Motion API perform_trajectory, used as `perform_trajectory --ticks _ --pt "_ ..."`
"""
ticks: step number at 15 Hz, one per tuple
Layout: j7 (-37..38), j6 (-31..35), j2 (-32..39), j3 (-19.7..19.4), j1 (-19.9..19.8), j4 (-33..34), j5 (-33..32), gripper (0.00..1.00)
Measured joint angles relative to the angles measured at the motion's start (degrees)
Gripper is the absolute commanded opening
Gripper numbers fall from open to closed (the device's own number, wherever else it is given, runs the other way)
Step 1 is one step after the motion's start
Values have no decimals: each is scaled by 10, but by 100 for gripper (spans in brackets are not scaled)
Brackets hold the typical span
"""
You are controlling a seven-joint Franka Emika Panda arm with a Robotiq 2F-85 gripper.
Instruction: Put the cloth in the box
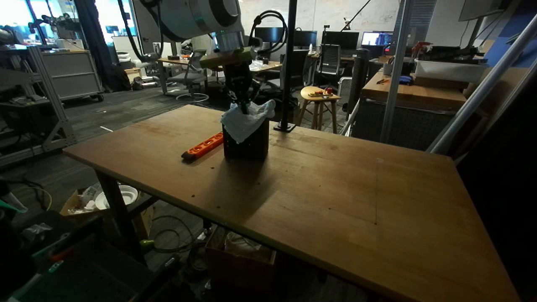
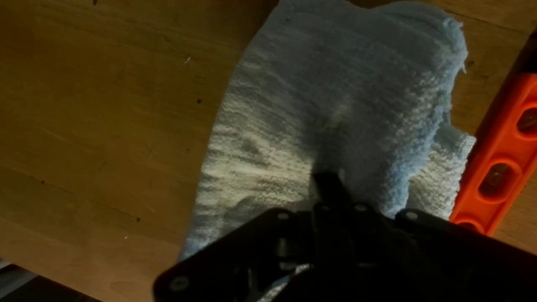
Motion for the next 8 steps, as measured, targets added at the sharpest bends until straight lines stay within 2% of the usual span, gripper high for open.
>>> perform_trajectory --ticks 8 --pt "-28 34 43 7 -9 1 62 0"
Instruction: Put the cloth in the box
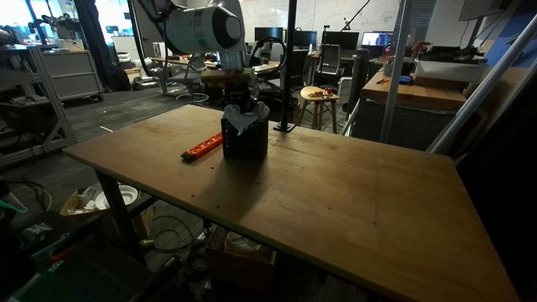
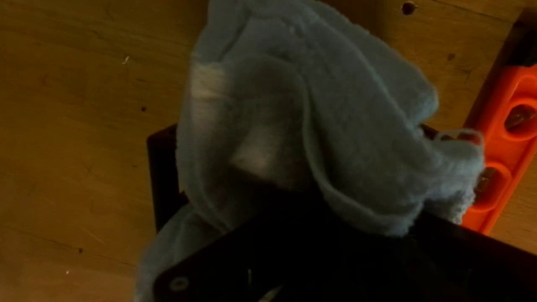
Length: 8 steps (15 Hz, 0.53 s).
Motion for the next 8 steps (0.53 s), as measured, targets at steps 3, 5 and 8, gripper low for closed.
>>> perform_trajectory --ticks 3,5,8 --pt "-24 9 7 5 -10 0 27 0" --pt "-43 14 15 10 -19 0 50 0" --pt "-80 26 28 21 -37 1 87 0"
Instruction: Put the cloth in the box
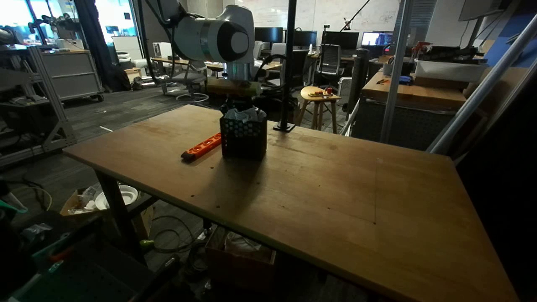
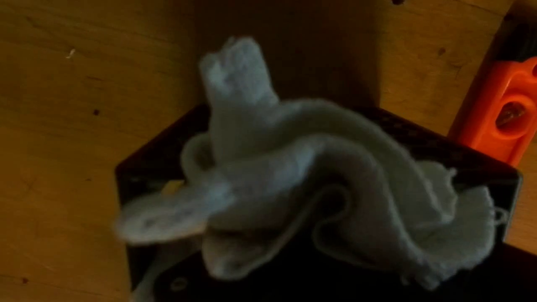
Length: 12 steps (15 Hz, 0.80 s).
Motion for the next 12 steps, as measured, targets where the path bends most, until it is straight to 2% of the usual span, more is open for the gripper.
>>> perform_trajectory --ticks 5,12 --pt "-58 1 13 22 -23 8 46 0" --pt "-61 1 13 27 -16 9 41 1"
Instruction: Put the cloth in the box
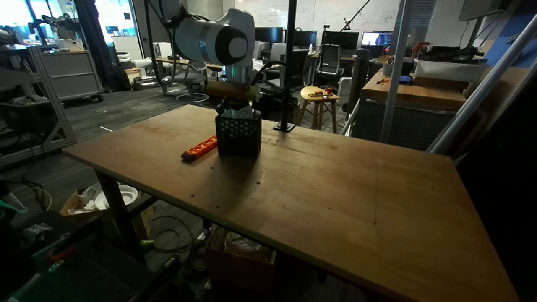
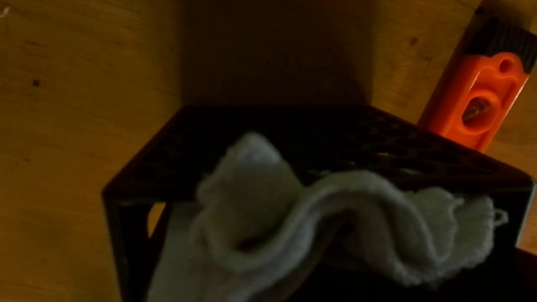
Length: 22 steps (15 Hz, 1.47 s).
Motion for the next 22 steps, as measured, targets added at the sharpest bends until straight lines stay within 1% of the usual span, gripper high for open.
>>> perform_trajectory --ticks 5,10,15,22 --pt "42 -4 -13 -6 26 -8 -55 1" --pt "88 -31 -43 -15 54 -10 -111 2" --pt "112 -63 -81 -17 64 -10 -144 2" --pt "124 -86 -113 -17 76 3 -188 2"
